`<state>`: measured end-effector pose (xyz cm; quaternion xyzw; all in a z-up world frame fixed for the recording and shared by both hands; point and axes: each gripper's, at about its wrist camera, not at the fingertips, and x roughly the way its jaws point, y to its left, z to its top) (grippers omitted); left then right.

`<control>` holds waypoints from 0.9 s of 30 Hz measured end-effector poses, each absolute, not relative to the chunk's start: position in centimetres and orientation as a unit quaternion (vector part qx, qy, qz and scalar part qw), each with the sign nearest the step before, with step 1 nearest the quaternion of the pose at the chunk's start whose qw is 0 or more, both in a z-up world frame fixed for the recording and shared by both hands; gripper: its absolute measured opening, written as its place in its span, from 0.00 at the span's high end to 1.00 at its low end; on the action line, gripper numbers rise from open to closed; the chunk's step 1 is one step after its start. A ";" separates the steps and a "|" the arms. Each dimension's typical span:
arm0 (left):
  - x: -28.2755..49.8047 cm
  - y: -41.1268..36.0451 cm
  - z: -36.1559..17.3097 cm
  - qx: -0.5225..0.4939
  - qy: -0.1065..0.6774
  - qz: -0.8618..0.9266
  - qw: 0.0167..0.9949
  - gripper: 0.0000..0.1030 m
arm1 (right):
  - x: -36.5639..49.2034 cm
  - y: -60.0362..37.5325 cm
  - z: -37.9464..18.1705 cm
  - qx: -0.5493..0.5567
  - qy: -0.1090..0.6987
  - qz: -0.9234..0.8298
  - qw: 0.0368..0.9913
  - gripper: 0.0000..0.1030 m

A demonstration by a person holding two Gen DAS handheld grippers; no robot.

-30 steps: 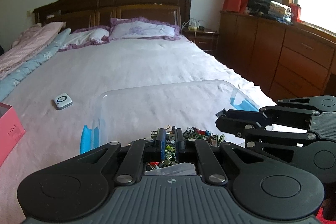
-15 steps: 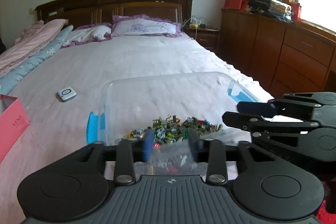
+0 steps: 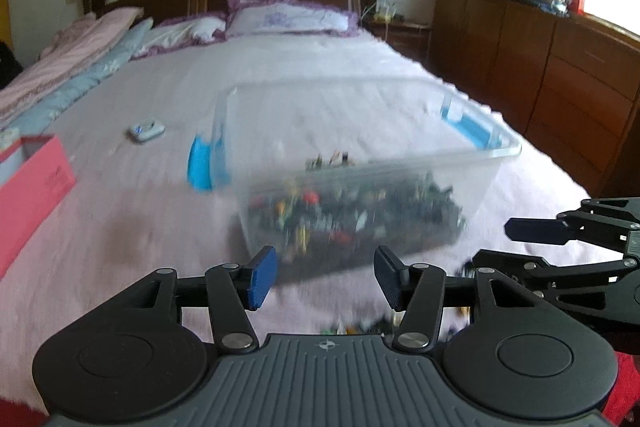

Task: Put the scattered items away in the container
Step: 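Open both grippers over the clear bin to drop the pieces, then move both open grippers back down to the scattered Lego pieces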

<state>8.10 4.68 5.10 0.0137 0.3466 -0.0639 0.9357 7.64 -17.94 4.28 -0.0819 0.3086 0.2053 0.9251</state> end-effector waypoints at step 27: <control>3.3 3.4 -2.1 0.041 0.453 -0.122 0.882 0.79 | 2.1 -15.4 -1.6 -0.090 0.410 0.269 0.867 0.76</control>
